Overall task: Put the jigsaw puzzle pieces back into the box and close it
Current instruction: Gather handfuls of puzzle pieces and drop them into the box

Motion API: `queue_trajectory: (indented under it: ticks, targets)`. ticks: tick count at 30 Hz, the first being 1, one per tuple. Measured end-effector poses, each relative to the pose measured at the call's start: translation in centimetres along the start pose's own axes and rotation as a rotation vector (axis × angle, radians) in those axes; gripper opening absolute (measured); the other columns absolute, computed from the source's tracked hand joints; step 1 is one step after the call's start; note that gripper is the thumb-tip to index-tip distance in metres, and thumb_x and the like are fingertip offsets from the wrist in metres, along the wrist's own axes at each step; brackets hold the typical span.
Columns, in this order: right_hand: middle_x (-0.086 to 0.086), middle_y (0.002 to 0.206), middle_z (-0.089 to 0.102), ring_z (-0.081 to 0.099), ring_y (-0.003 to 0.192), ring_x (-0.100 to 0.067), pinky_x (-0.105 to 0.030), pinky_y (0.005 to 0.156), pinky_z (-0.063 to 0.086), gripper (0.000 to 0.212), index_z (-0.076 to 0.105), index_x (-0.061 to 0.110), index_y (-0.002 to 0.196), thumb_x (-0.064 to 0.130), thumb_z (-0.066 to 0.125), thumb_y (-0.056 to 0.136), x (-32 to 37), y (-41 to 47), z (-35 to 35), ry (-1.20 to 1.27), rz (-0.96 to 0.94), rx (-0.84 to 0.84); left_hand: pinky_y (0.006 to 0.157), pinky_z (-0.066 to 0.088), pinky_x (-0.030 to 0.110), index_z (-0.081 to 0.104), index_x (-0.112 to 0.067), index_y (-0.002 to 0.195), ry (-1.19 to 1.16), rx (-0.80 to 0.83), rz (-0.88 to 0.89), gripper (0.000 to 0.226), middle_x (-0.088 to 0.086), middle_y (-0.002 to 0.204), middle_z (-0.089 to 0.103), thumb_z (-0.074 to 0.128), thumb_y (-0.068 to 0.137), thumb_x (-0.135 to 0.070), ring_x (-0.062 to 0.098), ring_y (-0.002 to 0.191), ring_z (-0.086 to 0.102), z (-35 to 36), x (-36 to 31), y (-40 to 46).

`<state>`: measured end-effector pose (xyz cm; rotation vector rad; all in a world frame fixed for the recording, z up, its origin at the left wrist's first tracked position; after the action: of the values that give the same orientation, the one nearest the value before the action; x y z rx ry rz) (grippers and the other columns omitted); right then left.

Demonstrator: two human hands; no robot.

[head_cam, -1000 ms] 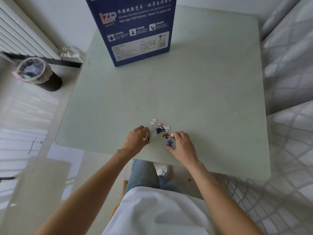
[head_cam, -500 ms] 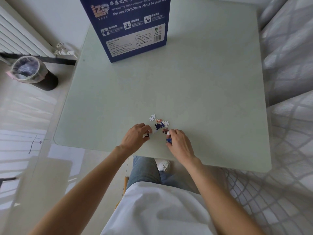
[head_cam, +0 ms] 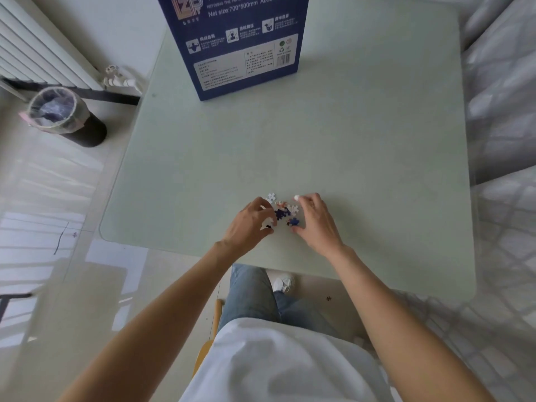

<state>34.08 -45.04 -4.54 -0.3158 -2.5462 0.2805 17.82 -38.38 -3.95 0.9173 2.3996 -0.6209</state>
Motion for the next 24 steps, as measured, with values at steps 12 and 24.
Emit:
queue_trajectory:
  ticks: [12, 24]
  targets:
    - [-0.01, 0.114, 0.048, 0.047, 0.105, -0.026, -0.029, 0.085, 0.043, 0.028, 0.057, 0.004, 0.109, 0.013, 0.065, 0.083, 1.1, 1.2, 0.0, -0.124, -0.031, 0.074, 0.081, 0.042, 0.03, 0.056, -0.01, 0.12, 0.01, 0.035, -0.192, 0.045, 0.012, 0.111, 0.061, 0.072, 0.079, -0.016, 0.029, 0.098, 0.059, 0.9, -0.2, 1.9]
    - [-0.013, 0.11, 0.057, 0.056, 0.099, -0.029, -0.031, 0.076, 0.043, 0.034, 0.048, 0.008, 0.116, 0.008, 0.061, 0.084, 1.2, 1.2, 0.3, -0.078, 0.017, 0.112, 0.065, 0.038, 0.02, 0.067, -0.009, 0.091, -0.168, -0.054, -0.183, 0.017, -0.001, 0.081, 0.056, 0.074, 0.076, -0.01, 0.017, 0.071, 0.056, 0.2, 0.7, 0.6]
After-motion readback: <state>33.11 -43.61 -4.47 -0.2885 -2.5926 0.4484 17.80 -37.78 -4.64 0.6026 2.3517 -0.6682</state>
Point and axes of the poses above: each hand's wrist, its own y-axis towards the middle knuckle, its own z-axis out of the palm, x = y × z, the point moved 1 cm from there along y, towards the middle knuckle
